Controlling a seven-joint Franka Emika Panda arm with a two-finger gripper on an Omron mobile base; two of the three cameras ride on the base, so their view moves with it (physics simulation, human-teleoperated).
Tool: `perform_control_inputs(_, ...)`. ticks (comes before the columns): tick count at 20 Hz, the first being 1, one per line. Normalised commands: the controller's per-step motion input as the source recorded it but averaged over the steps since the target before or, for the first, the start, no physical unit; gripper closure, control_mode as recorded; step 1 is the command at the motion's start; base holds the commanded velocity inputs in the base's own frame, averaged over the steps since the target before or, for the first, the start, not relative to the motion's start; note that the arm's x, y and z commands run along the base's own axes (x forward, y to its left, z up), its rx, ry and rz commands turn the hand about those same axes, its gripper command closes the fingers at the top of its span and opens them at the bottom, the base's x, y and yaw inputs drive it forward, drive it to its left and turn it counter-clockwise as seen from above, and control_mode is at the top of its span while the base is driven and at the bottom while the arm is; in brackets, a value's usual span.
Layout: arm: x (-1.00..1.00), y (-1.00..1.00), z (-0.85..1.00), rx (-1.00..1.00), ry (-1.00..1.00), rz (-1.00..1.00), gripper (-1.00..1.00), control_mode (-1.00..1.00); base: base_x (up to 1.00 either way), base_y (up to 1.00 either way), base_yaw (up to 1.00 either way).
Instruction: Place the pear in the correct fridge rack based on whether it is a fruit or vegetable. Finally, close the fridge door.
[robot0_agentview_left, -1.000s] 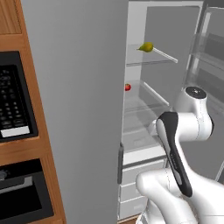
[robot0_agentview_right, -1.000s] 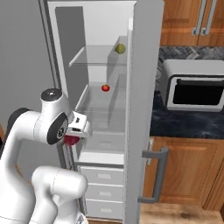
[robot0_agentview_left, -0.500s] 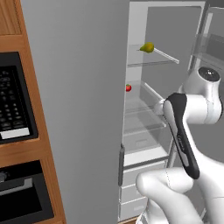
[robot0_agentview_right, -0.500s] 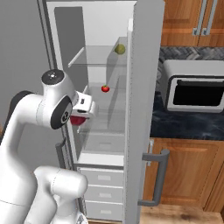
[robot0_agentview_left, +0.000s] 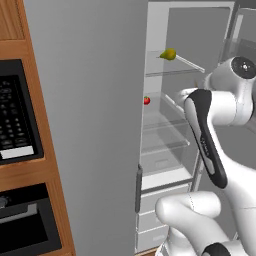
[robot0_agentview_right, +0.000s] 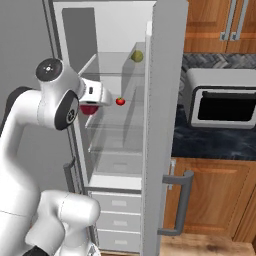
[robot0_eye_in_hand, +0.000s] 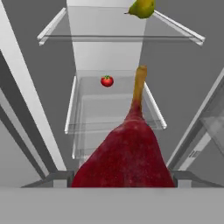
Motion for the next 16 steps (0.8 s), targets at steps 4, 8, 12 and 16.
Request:
perform_control_inputs(4,0.26,0.01,0.66,-0.09,-0.24,-0.03,1.00,-1.00,0.00,0.00,0.00)
perform_control_inputs(8,0.27,-0.02,0.52,-0.02,-0.15,-0.01,1.00,-1.00,0.00,0.00,0.00)
perform_control_inputs(12,0.48,-0.04,0.30,0.00,-0.07,0.00,1.00,-1.00,0.00,0.00,0.00)
perform_control_inputs(16,0.55,-0.27,0.07,0.03,-0.03,0.00,1.00,-1.00,0.00,0.00,0.00)
